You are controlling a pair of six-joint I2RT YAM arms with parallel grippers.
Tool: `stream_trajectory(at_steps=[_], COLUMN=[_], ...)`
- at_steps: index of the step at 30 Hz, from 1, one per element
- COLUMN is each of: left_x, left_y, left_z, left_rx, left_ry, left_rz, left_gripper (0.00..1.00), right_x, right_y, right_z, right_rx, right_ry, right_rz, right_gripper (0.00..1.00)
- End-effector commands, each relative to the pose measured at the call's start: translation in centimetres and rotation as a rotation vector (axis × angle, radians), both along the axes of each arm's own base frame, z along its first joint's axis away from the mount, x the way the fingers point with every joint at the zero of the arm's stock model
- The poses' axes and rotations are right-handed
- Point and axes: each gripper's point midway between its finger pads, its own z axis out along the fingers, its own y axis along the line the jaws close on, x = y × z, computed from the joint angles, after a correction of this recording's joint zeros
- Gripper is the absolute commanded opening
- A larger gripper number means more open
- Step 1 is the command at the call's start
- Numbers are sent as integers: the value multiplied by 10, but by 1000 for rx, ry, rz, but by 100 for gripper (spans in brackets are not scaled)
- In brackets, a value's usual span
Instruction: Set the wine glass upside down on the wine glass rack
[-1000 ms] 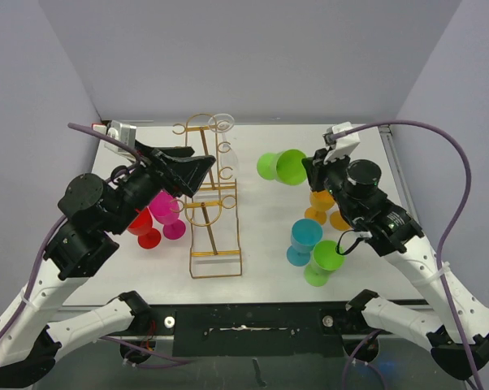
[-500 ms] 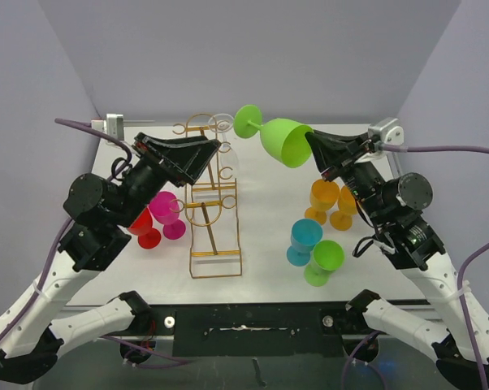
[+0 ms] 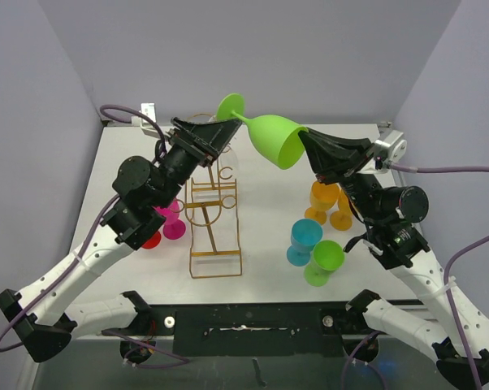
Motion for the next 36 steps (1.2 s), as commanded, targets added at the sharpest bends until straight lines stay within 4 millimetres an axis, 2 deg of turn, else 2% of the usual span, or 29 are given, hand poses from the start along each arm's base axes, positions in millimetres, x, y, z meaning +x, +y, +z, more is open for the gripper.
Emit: stream_trajectory(at_steps=[1,5,15,18,28,31,36], left_x=[-2,7,25,27,25,25,25], left_y=[17,20,17,22,34,34,30], left_z=[36,37,42,44,54,58,61], left_rx=[-195,-298,-370,-388,-459,-468,-459], left_ry=[-28,23,58,49,22,8,-1], left_rz=[21,25,60,84,106,103,94], left_gripper=[63,61,40,33,23,12,1], right_x=[-21,-25,-29,-29,-33,-34,-36], right_y=[-4,0,14,15,19,22,23], right_z=[31,28,12,8,-8,-11,-13], right_rx=[108,117,101,101,78,68,62], right_ry=[-113,-117,-105,-97,-78,-76,-69], right_rz=[63,103,181,187,218,235,249], right_gripper=[0,0,0,0,0,0,0])
